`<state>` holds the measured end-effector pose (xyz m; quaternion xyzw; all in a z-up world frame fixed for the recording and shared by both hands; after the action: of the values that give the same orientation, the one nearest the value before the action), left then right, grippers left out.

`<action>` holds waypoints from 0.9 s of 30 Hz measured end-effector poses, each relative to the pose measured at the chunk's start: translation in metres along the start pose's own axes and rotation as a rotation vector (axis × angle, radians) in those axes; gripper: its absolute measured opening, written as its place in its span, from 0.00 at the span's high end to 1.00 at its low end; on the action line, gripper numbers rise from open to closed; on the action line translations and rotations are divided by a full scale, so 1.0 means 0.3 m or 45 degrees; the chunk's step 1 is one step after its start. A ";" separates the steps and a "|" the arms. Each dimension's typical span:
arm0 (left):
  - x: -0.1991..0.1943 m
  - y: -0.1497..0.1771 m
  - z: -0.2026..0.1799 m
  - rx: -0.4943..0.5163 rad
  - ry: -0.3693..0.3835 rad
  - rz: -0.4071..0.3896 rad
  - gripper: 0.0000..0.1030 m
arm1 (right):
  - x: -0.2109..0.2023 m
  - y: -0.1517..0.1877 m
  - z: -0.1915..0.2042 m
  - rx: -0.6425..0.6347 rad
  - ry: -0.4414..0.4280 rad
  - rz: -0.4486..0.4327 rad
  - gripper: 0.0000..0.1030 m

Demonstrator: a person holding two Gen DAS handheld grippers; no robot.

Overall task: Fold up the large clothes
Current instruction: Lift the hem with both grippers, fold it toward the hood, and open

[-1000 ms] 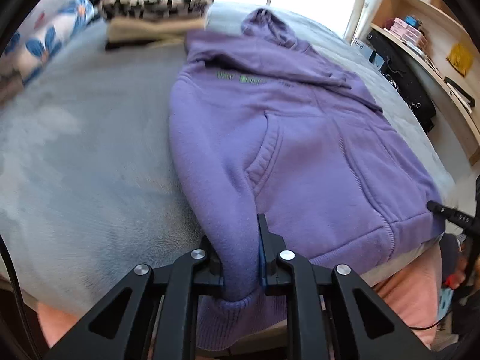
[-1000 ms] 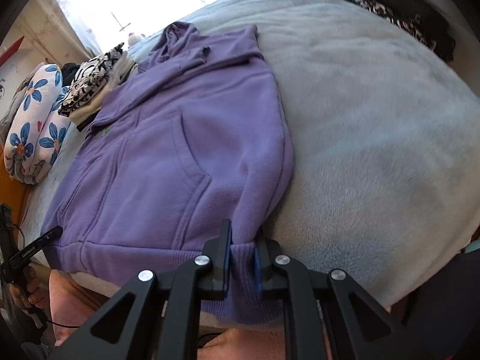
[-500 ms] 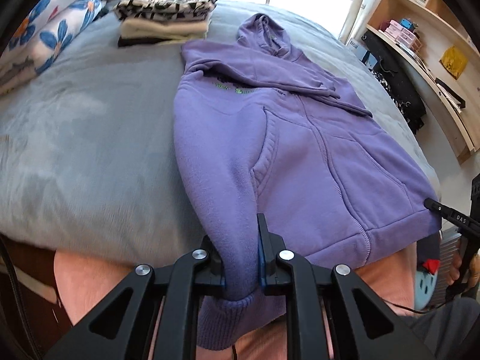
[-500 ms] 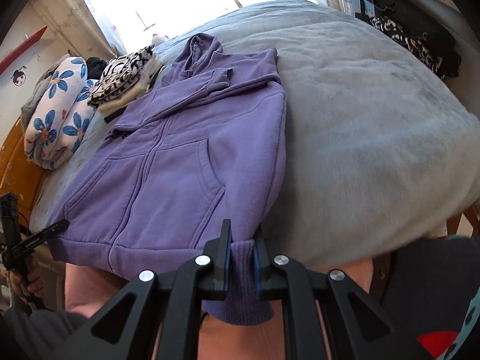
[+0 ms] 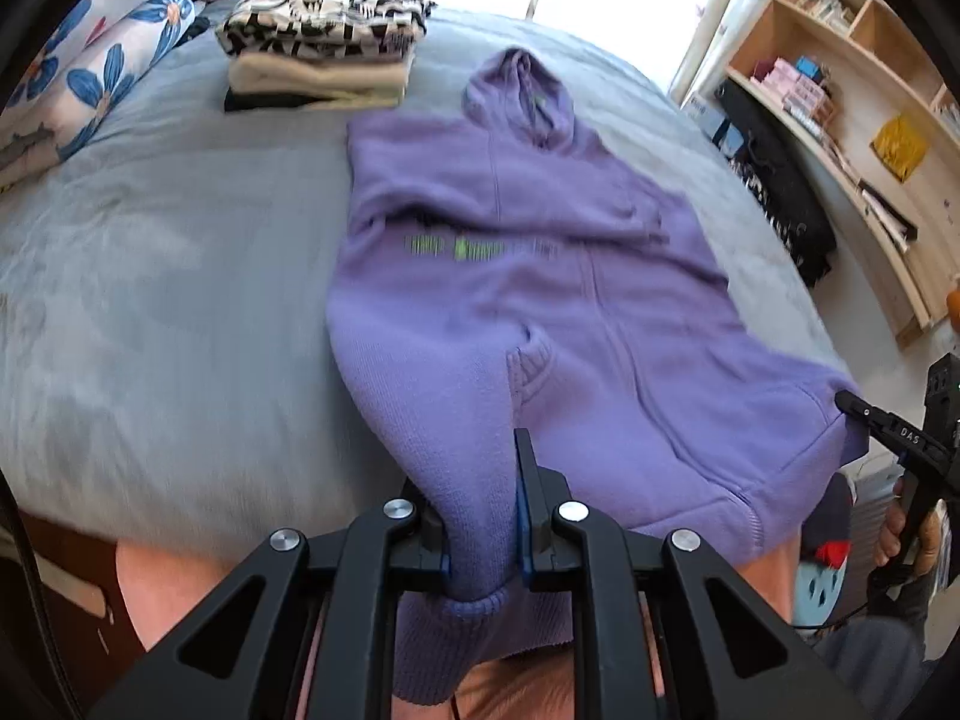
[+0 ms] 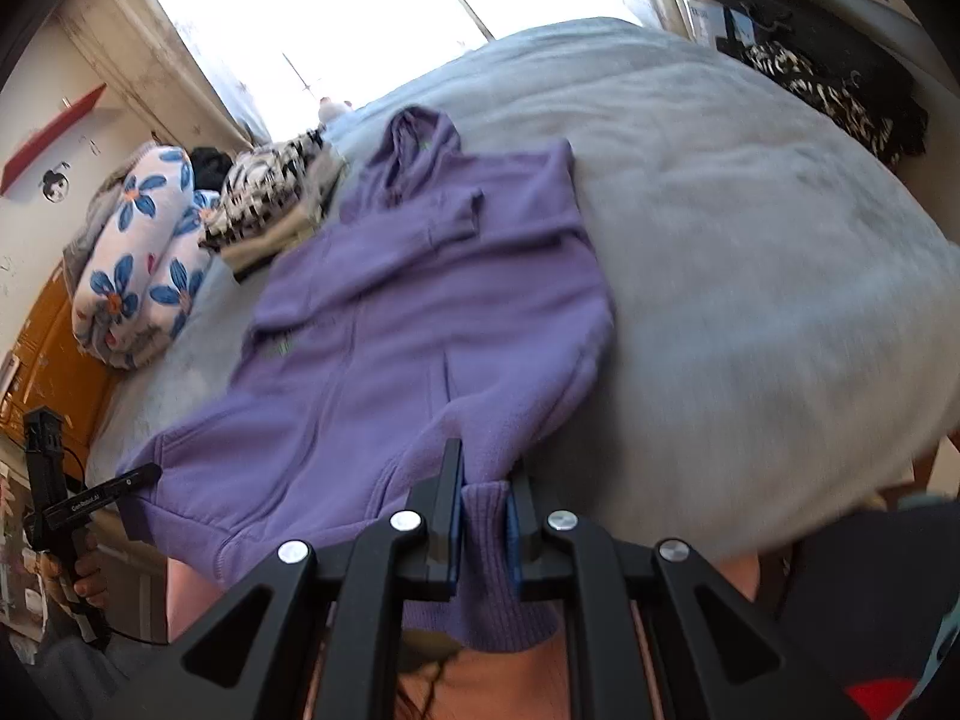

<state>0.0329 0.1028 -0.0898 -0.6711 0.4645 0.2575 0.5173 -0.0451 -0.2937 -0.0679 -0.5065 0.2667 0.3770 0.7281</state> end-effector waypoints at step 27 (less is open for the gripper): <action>0.718 -0.863 0.184 -0.208 -0.032 0.031 0.82 | 0.783 -0.705 -0.125 0.153 0.128 0.104 0.86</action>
<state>0.3644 0.0862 -0.1682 -0.7021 0.4436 0.3093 0.4632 0.2626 -0.3063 -0.1482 -0.4691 0.3454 0.3638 0.7268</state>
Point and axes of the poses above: each gripper's, at about its wrist camera, not at the fingertips, and x roughly the way its jaws point, z to its left, y to its underside, the point moved 8 cm from there along x, roughly the way its jaws point, and after that the axes turned 2 degrees about -x, right-handed, at the moved point
